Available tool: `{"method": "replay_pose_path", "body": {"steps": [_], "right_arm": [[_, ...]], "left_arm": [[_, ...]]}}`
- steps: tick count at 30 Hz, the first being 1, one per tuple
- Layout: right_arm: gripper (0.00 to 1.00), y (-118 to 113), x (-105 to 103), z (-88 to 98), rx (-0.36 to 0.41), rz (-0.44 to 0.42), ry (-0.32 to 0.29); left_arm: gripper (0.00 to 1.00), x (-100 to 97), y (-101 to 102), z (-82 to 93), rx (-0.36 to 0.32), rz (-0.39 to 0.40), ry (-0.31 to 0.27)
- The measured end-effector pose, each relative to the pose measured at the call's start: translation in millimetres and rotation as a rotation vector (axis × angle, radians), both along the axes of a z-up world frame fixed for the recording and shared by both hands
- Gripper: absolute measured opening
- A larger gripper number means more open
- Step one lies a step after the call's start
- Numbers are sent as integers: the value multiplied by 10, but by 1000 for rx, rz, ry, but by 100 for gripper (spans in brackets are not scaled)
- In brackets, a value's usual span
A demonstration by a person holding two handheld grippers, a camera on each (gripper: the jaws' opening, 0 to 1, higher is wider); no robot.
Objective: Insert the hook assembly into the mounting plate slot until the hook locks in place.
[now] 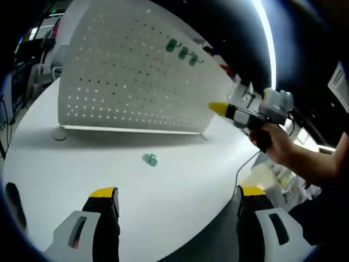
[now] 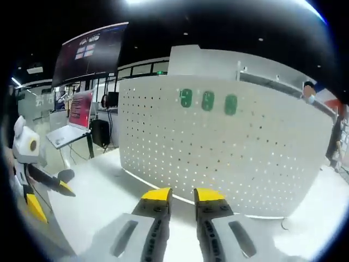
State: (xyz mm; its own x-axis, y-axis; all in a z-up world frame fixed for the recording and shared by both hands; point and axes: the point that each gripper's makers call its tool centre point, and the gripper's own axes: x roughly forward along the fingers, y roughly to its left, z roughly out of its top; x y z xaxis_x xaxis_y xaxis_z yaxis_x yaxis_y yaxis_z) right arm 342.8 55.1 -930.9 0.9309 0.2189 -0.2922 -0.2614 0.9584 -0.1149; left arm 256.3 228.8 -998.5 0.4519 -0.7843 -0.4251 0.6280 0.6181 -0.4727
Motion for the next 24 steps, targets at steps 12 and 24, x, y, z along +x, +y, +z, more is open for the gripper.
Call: {"method": "replay_pose_path", "body": {"steps": [12,24], "right_arm": [[13,206,-333,-568,-41,95,131],[10,193,-93,-938,-86,180,227]], "left_arm": [[90,-67,-33,-109,24,-19,29],[89,34,159,-231,35,25,64]]}}
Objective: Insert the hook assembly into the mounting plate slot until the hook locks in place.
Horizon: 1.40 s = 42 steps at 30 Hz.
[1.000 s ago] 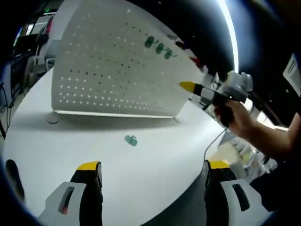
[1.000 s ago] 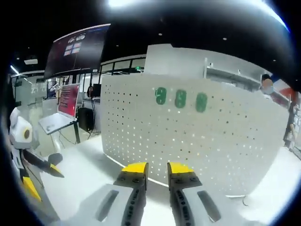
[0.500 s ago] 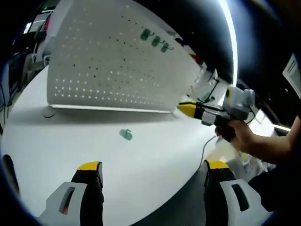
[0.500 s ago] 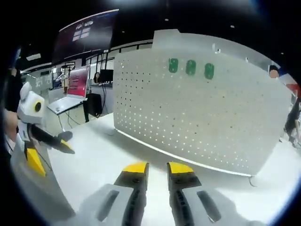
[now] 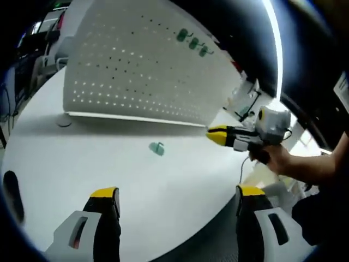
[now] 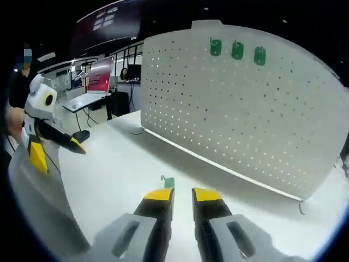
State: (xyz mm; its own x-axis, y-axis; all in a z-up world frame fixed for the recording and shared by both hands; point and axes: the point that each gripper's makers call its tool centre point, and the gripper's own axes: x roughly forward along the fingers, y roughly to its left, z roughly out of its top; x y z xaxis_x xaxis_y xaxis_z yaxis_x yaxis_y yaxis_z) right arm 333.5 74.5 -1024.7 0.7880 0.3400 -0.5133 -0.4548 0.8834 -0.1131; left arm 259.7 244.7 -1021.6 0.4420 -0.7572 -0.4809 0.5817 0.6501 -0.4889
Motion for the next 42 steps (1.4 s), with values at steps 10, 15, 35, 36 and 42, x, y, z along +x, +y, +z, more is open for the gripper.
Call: {"method": "replay_pose_path", "body": {"steps": [10,15,35,36,42], "right_arm": [[10,241,308,-456,-59,135,92],[8,328,394,-597,-52,154,121],[8,746,681,-880,-109,317,168],[8,770,703,-881,-106,323,170],[3,917,759,-856,-86,382,181]], "left_arm": [[87,92,62,-111,9,10,35],[86,110,85,-138,11,7,52],[84,136,173,-319,28,34,102],[84,138,172,-318,28,35,102],[83,139,176,-312,28,43,104]]}}
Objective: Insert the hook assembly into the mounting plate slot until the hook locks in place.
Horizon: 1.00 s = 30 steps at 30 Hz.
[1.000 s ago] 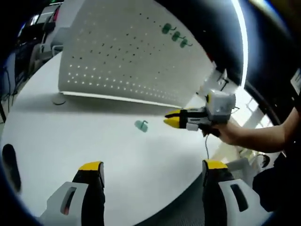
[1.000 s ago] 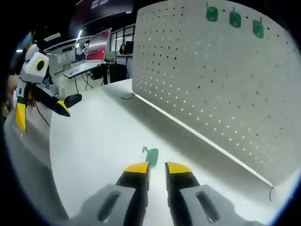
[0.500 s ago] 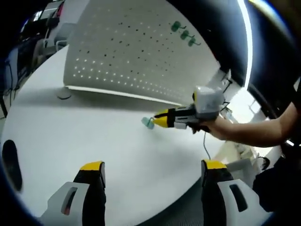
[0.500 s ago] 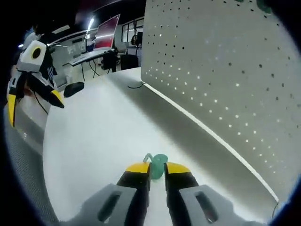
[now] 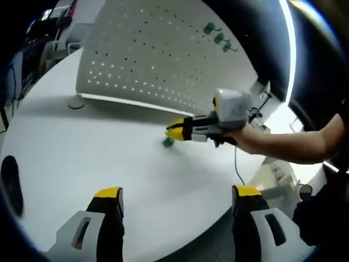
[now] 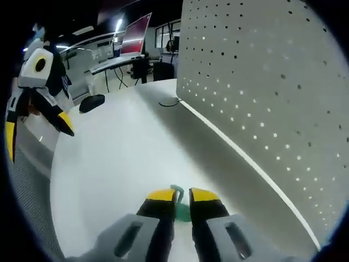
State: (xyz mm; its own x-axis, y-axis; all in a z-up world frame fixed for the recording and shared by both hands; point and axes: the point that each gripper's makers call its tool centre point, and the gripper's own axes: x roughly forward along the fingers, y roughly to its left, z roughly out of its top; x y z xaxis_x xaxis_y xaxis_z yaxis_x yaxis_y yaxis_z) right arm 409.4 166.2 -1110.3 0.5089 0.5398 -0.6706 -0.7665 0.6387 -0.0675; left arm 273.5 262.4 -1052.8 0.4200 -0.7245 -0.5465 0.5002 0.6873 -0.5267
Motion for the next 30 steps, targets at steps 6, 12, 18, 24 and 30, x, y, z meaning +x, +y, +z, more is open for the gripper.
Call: {"method": "replay_pose_path", "body": {"steps": [6,12,18,24,30], "right_arm": [[0,30,-32,41,51,-5,26],[0,-15,-107,84,110,-90,63],[0,-152,-38,382,238,-255,35],[0,-248,-14,837,365,-371,-33],[0,-239,-177,1267,469,-424,-89]], "left_arm": [[83,-13,12,-11,0,8,4],[83,-11,-20,6,-2,1,-2],[83,64,-35,103,-2,3,-30],[82,204,-98,238,0,16,-61],[79,333,-235,348,14,32,-67]]}}
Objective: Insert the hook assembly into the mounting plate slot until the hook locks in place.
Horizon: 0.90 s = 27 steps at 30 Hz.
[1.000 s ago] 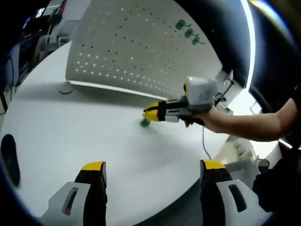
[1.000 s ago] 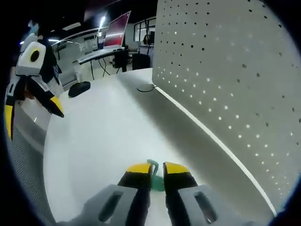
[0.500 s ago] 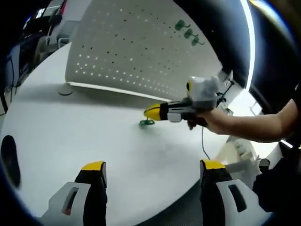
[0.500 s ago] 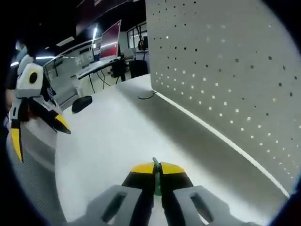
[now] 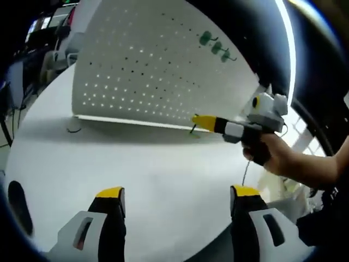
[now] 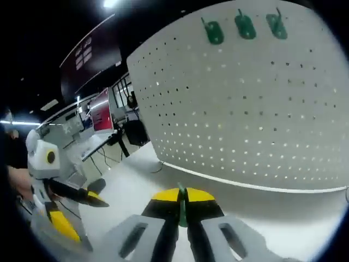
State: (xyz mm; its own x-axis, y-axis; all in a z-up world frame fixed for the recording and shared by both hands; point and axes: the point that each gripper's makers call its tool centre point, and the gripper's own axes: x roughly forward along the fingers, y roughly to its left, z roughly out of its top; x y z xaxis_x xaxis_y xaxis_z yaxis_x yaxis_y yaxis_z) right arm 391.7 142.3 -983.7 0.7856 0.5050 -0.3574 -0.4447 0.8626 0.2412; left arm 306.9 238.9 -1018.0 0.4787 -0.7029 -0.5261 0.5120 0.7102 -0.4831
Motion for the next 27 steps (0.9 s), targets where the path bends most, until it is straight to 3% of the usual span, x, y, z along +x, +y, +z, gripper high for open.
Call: {"method": "replay_pose_path", "body": {"steps": [4,9,14,19,27], "right_arm": [[0,51,-167,145,64,-35,-20],[0,118,-367,228,109,-72,-33],[0,165,-468,297,170,-104,-46],[0,269,-570,354,154,-87,-71],[0,374,-670,383,183,-111,-71]], "left_arm": [[74,97,-98,118,-30,38,-6],[71,127,-316,293,-89,10,-38],[64,97,-400,309,-119,11,-17],[57,47,-437,274,-90,-12,-28],[43,-26,-509,298,-167,-9,58]]}}
